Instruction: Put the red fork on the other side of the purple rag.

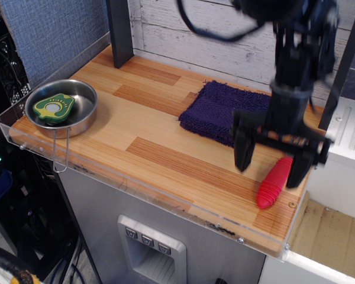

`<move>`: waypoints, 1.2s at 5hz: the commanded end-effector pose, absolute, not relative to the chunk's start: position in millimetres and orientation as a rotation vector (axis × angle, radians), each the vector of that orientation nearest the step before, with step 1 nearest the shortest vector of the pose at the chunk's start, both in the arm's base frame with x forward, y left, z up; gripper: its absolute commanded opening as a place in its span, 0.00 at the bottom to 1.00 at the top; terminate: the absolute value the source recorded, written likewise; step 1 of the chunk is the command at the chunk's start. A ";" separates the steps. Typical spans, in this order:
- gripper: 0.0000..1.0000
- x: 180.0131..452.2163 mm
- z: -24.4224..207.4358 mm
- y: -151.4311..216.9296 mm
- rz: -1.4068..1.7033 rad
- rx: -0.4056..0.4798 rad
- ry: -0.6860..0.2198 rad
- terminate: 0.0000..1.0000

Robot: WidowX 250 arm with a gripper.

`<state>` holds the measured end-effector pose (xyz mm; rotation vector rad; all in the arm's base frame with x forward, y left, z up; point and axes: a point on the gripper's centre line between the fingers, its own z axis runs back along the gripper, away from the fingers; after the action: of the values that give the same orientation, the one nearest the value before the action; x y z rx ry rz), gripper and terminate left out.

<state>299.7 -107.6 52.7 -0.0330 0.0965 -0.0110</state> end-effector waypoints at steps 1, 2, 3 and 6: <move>1.00 281.8 165.6 -64.0 0.011 0.006 -0.256 0.00; 1.00 283.6 179.5 -44.2 0.007 0.033 -0.310 0.00; 1.00 293.9 173.1 -34.5 0.004 0.047 -0.279 0.00; 1.00 313.4 145.2 -24.5 -0.036 0.030 -0.146 0.00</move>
<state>320.4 -25.4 132.9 0.0335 -0.1030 -0.0416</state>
